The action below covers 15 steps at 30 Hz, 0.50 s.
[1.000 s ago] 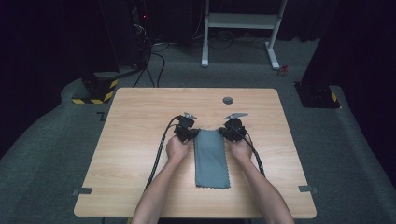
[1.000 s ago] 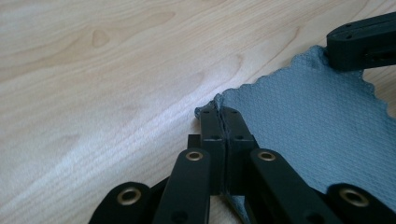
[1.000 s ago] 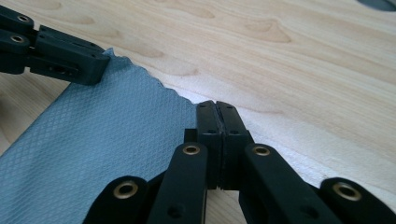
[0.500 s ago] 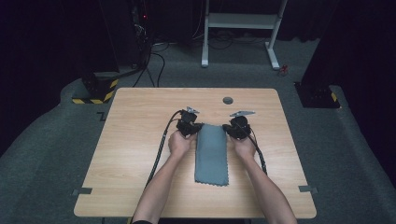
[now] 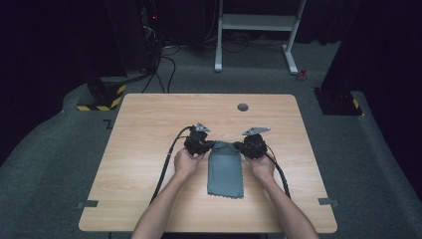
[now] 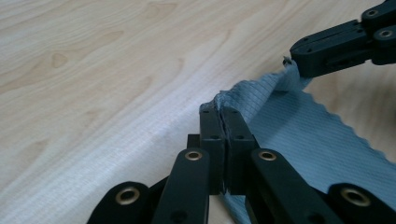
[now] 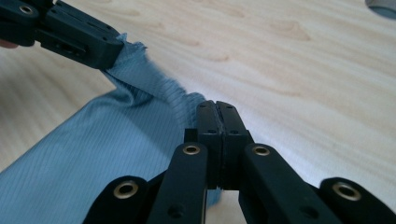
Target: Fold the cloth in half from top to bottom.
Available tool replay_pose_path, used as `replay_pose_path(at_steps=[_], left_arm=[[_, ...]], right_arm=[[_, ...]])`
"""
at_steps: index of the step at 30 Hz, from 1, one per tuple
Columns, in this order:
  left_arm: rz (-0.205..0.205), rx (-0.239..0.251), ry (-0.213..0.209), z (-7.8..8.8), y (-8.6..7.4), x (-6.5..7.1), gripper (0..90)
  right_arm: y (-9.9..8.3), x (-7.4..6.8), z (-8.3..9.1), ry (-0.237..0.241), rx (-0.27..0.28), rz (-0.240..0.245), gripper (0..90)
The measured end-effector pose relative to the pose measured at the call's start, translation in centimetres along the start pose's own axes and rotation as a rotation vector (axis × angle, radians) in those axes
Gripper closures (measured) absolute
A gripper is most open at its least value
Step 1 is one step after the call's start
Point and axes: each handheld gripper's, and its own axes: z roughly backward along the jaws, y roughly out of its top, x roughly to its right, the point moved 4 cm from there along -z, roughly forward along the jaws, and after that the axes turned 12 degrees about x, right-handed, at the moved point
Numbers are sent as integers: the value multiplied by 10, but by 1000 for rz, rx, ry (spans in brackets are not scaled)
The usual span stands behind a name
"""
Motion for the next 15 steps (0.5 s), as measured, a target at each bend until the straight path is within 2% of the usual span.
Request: replay_pose_path(at_steps=[4, 6, 8, 12, 15], left_arm=[[-23, 2, -19, 6, -8, 9, 884], [-16, 8, -28, 9, -13, 10, 884], [-10, 12, -37, 12, -16, 12, 884], [-25, 9, -41, 17, -23, 19, 884], [-30, 10, -47, 21, -26, 22, 884]], right_arm=[[-11, -4, 11, 18, -4, 5, 899], [-15, -6, 15, 24, -5, 29, 899], [-19, -8, 19, 32, -8, 25, 899], [-23, -14, 24, 46, -1, 25, 898], [-27, -18, 27, 54, -1, 42, 898]])
